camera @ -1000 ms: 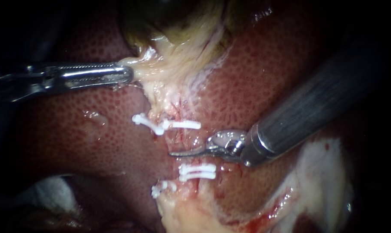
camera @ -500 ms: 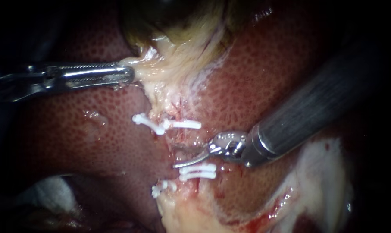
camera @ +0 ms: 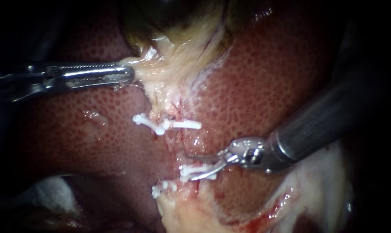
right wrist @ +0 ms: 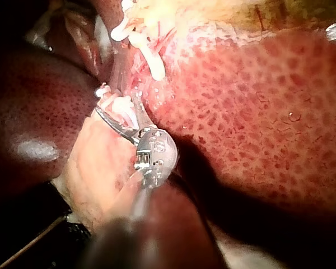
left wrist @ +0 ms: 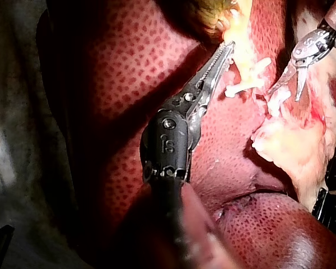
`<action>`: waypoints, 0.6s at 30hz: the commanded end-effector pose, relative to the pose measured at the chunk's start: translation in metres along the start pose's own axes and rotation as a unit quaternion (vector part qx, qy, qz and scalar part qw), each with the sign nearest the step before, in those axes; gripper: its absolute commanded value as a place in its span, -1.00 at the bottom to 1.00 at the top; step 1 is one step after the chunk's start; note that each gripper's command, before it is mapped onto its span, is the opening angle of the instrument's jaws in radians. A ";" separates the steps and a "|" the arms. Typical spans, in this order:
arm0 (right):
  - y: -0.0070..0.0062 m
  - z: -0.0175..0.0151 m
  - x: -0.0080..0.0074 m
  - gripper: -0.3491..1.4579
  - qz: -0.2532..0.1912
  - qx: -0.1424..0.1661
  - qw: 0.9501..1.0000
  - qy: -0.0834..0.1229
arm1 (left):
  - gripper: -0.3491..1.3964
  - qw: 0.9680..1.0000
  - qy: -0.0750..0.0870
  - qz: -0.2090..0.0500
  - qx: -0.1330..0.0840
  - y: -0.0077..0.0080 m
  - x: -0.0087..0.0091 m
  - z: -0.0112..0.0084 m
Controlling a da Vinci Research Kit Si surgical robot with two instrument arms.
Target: Go back from the cut right tube
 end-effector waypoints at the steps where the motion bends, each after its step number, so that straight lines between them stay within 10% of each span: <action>1: 0.0000 -0.0007 0.0003 0.97 -0.009 -0.013 1.000 0.002 | -1.00 1.000 0.000 0.000 -0.001 0.0000 0.0000 0.0000; 18: -0.0015 -0.0103 0.0054 0.97 -0.083 -0.093 0.992 0.008 | -1.00 1.000 0.001 0.001 0.001 -0.0001 -0.0005 0.0007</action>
